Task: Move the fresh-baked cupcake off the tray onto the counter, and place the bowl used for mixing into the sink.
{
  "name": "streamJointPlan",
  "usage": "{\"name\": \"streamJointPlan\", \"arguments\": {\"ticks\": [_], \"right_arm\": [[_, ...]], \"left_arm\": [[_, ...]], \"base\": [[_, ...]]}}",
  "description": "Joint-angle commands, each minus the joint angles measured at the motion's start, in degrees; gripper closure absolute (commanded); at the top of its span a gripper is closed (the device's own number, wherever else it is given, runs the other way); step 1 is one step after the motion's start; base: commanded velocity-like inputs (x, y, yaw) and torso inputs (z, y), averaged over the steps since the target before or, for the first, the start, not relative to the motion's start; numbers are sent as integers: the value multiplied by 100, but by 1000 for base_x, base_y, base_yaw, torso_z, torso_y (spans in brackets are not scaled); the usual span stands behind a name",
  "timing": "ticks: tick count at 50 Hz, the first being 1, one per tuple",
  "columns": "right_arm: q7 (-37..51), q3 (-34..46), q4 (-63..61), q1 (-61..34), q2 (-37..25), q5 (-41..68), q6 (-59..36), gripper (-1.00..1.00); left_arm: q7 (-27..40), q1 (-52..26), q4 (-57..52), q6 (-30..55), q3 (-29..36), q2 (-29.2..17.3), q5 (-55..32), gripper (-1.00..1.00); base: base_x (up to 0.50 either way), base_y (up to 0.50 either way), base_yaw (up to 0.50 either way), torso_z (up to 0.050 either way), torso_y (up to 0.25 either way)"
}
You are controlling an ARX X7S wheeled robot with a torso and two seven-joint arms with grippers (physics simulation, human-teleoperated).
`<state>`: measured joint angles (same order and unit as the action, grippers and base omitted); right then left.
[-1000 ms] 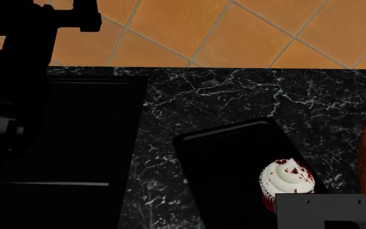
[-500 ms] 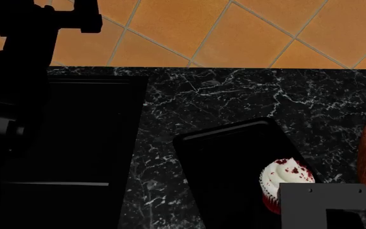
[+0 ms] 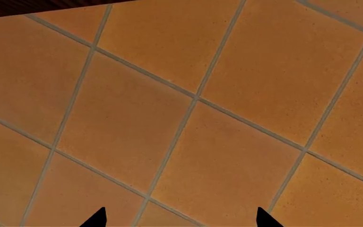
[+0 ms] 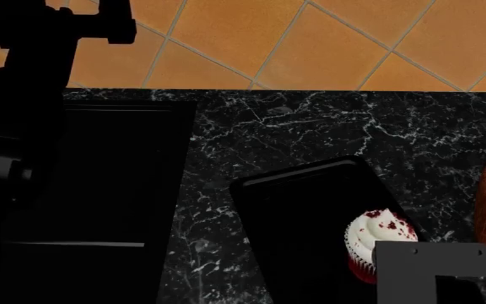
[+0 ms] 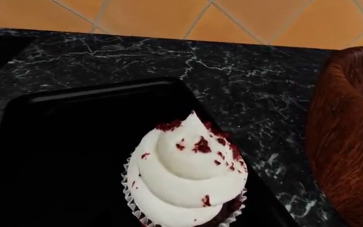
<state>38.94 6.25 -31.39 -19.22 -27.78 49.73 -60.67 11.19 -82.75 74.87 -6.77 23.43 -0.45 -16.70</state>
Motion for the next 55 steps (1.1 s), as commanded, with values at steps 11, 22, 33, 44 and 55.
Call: {"name": "streamJointPlan", "arguments": {"ticks": [11,22,33,44,55], "right_arm": [[254,-393,45,22,-104,157,-53,-100],[21,-82,451,-264,-26,-39,86,-100],[-246,242,822,-585,54,-186,186,-100],[-456,299,1085,-667,126,-146,294,-100],[-359,97,738,-557,77,109,232,100]], "left_arm": [[14,84,-3,-158,20,23,301,-100],[15,78,-4,-174,48,10,248,-100],[21,83,-6,-199,52,8,240,-100],[28,64,-8,-178,65,5,228,-100],[37,61,-6,-176,71,7,228,-100]], "base": [[0,0,0,0,0],[0,0,0,0,0],[0,0,0,0,0],[0,0,0,0,0],[0,0,0,0,0]]}}
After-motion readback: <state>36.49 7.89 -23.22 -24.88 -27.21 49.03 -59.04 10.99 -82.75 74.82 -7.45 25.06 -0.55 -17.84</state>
